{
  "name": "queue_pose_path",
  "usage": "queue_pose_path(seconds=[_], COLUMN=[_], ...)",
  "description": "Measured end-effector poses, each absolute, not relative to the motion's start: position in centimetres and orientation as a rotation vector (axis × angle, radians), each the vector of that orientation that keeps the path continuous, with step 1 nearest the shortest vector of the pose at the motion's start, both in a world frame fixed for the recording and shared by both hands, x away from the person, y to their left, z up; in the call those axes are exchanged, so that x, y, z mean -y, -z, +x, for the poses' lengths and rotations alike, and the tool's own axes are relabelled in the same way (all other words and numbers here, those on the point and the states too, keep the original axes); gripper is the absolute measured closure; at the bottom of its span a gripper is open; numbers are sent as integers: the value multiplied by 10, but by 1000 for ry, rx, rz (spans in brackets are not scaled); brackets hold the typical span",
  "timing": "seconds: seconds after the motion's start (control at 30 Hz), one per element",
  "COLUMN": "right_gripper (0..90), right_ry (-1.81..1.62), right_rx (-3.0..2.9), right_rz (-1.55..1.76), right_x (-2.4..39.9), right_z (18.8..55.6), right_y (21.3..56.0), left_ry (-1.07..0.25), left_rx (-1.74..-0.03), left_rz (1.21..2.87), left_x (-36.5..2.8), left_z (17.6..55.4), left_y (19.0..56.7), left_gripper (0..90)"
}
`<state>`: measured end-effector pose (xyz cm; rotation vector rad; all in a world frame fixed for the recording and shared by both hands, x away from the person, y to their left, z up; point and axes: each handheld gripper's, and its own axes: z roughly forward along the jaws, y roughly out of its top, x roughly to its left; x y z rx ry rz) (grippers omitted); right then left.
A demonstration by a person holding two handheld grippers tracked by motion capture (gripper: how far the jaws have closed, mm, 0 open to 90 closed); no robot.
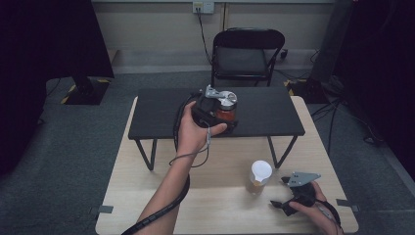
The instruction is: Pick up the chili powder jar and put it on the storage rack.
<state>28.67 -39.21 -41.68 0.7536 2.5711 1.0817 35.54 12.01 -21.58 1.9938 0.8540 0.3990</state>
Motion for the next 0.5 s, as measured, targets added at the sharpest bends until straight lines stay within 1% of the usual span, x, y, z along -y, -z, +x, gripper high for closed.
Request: queue_pose_path(seconds=[0.07,0.27,0.5], right_gripper=[0,0,0], right_ry=[-1082,-1082,-1082], right_rx=[-2571,-2571,-2571], right_rz=[753,754,754], right_x=[392,392,392], right_z=[287,287,287], right_y=[417,417,417], left_ry=[-407,-413,-410], left_rx=[-856,-849,-807], left_rz=[1991,1981,1969], left_x=[-120,-125,-136], left_z=[353,347,340], left_y=[216,217,222], left_gripper=[106,22,14])
